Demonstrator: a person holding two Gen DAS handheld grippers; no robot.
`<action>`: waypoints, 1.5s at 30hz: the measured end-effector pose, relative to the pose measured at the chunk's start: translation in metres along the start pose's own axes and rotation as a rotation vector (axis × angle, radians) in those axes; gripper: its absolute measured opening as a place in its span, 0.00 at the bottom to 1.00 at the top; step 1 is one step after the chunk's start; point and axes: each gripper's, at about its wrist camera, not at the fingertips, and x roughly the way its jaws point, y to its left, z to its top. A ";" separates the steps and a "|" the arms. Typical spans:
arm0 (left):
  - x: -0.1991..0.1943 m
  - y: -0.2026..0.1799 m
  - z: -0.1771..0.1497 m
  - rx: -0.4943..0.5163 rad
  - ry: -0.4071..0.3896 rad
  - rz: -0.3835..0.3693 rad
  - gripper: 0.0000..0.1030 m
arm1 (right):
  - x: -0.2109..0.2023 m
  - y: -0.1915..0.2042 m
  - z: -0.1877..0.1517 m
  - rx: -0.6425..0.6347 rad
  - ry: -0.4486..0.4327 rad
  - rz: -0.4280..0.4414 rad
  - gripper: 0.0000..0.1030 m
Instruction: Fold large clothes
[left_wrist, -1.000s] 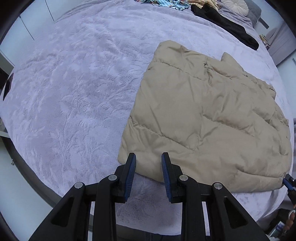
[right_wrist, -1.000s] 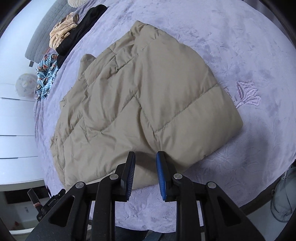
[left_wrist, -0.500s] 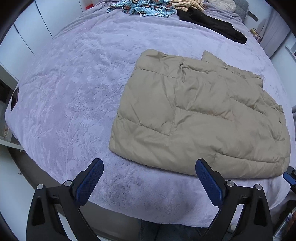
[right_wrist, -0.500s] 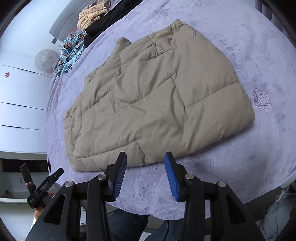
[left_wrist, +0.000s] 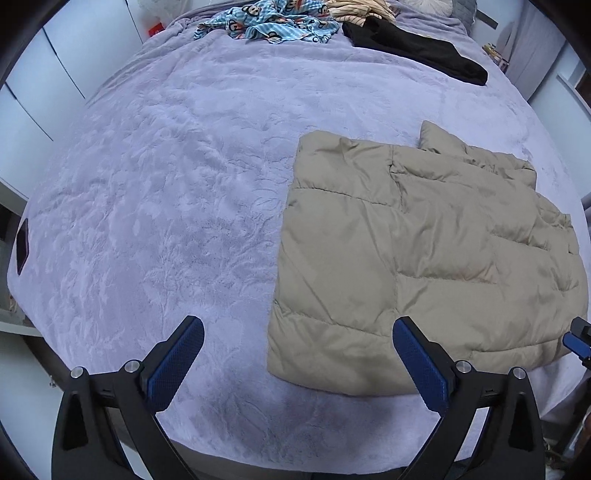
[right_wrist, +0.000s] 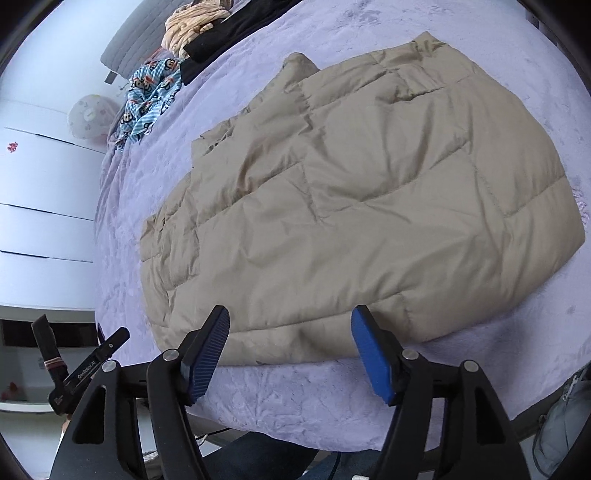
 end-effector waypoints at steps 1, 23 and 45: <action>0.004 0.004 0.002 0.001 0.010 -0.009 0.99 | 0.003 0.006 0.000 -0.003 0.000 -0.010 0.70; 0.090 0.047 0.051 0.025 0.149 -0.348 0.99 | 0.085 0.064 0.011 0.016 0.114 -0.072 1.00; 0.189 -0.022 0.083 0.115 0.450 -0.850 0.99 | 0.102 0.062 0.014 0.031 0.137 -0.112 1.00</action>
